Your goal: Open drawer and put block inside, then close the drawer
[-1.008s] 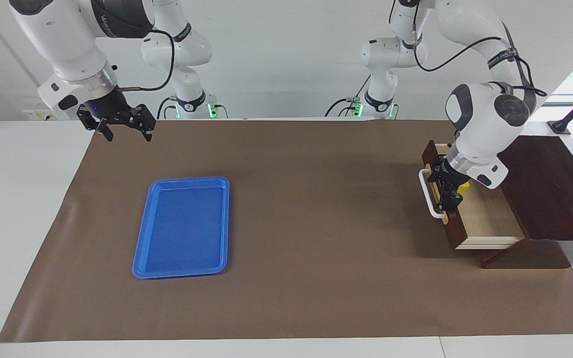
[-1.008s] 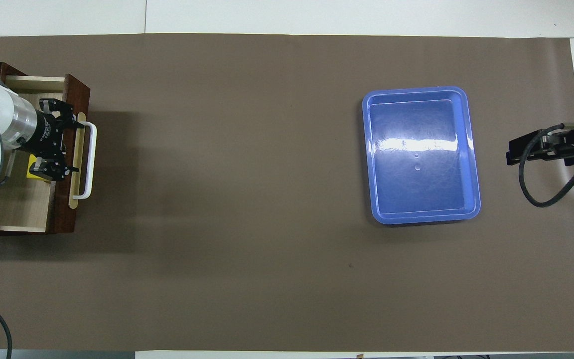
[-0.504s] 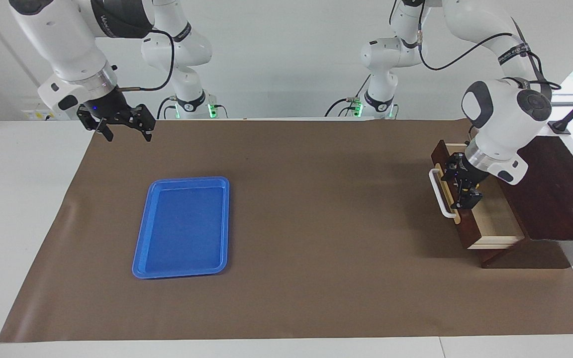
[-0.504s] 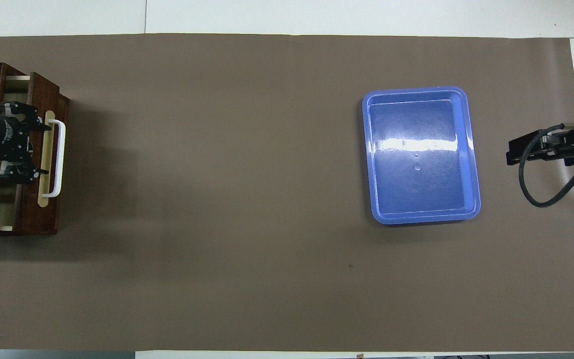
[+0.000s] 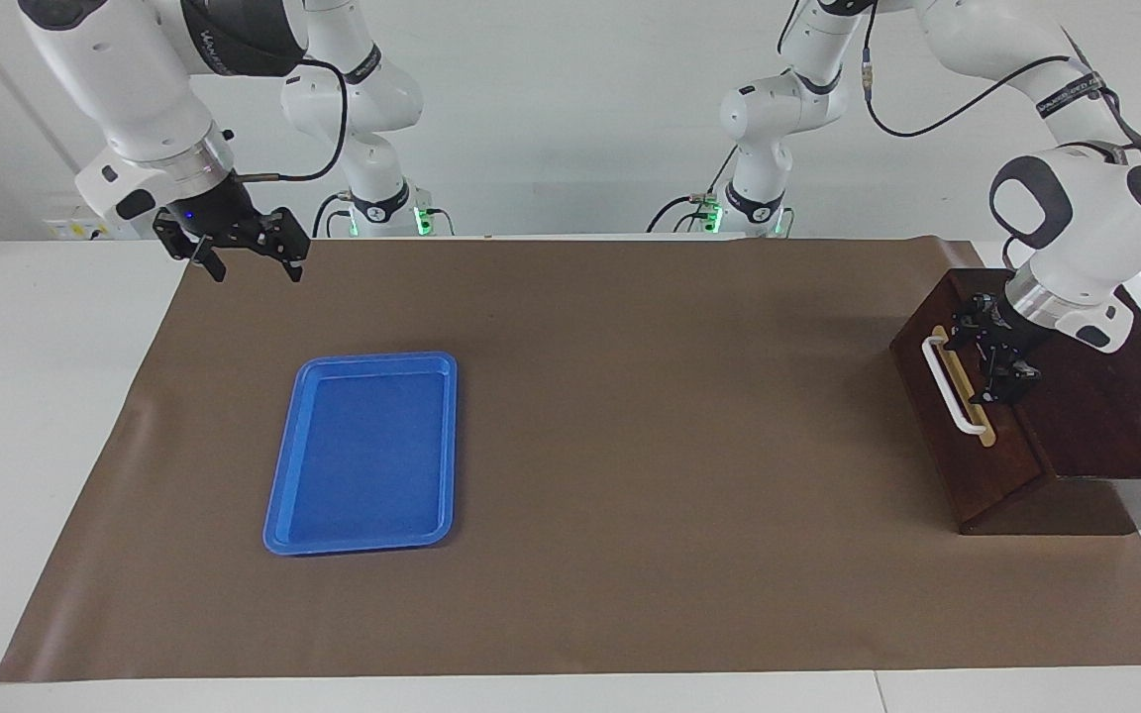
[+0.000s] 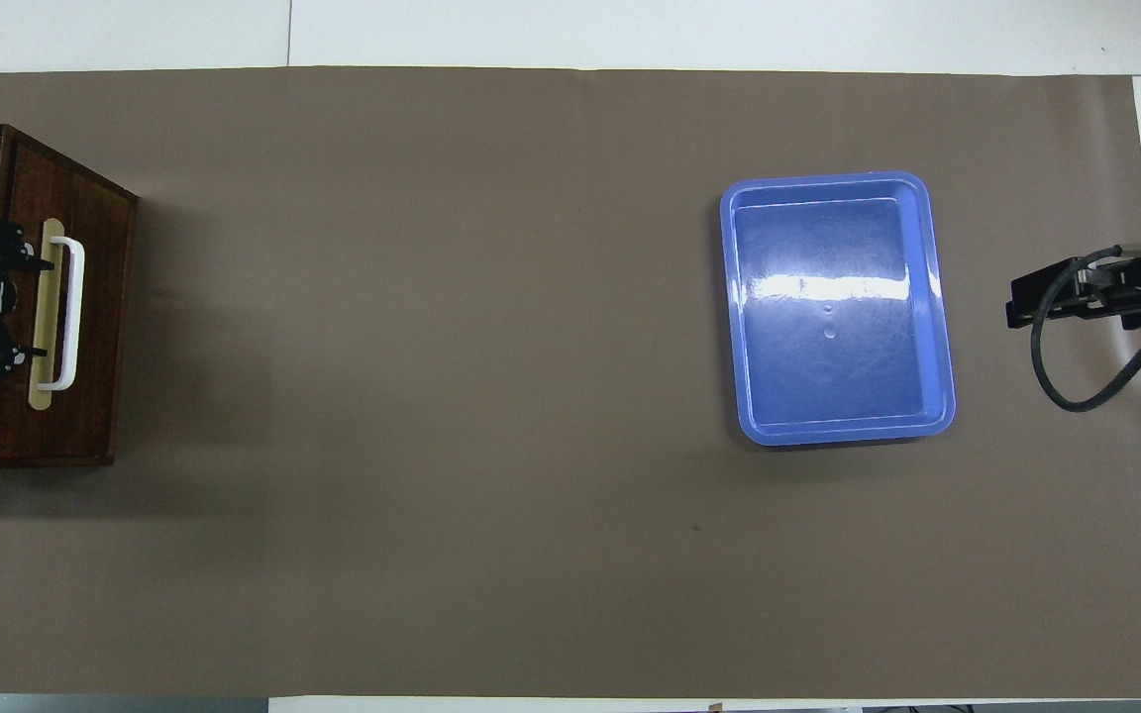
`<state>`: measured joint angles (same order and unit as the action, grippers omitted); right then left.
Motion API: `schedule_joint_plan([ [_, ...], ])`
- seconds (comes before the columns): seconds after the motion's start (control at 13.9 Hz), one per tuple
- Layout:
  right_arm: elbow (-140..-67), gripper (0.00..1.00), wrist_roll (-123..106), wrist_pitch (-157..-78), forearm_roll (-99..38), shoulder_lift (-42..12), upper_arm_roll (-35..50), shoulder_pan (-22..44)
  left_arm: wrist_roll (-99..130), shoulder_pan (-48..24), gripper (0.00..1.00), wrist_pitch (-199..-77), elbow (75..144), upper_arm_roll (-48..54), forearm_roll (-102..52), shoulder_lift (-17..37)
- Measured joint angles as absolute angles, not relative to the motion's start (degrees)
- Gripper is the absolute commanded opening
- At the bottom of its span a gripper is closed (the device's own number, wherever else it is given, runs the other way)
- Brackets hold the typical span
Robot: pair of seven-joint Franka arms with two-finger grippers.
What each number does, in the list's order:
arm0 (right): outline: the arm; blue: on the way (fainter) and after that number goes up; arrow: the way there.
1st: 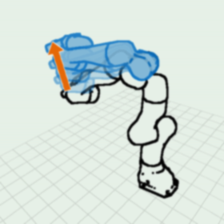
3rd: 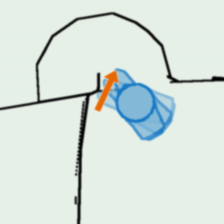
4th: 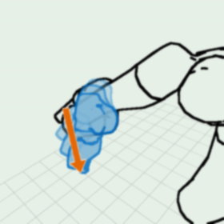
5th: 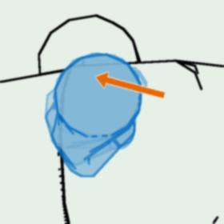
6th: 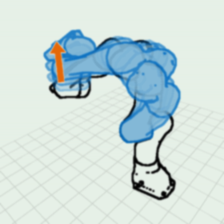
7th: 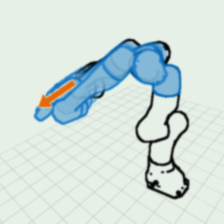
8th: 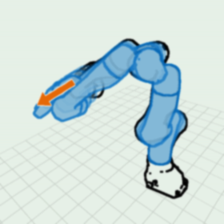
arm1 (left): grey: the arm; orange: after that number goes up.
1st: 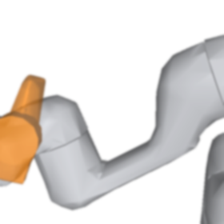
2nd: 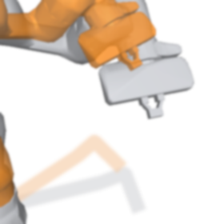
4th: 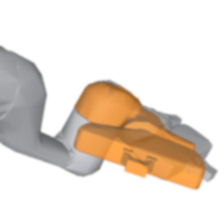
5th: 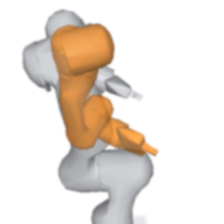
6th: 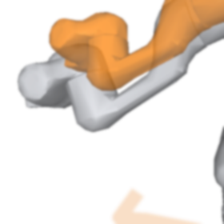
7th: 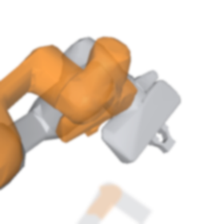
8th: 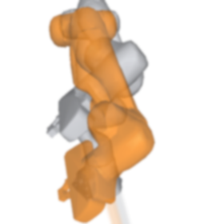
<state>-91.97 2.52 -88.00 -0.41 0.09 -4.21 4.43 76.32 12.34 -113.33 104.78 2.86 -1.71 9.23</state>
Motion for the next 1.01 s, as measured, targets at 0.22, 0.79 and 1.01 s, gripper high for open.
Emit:
schedule_joint_plan([
  [0.22, -91.97, 1.0, 2.52, -88.0, -0.41, 0.09, -4.21, 4.43, 74.95, 12.28, 1.0, -111.95, 104.28, 2.98, -1.5, 9.11],
  [0.79, -91.97, 1.0, 2.52, -88.0, -0.41, 0.09, -4.21, 4.43, 54.05, 5.17, 1.0, -99.34, 98.42, 4.81, -1.44, 3.97],
  [1.01, -91.97, 1.0, 2.52, -88.0, -0.41, 0.09, -4.21, 4.43, 41.32, 2.82, 1.0, -94.39, 96.1, 5.39, -1.44, 3.06],
])
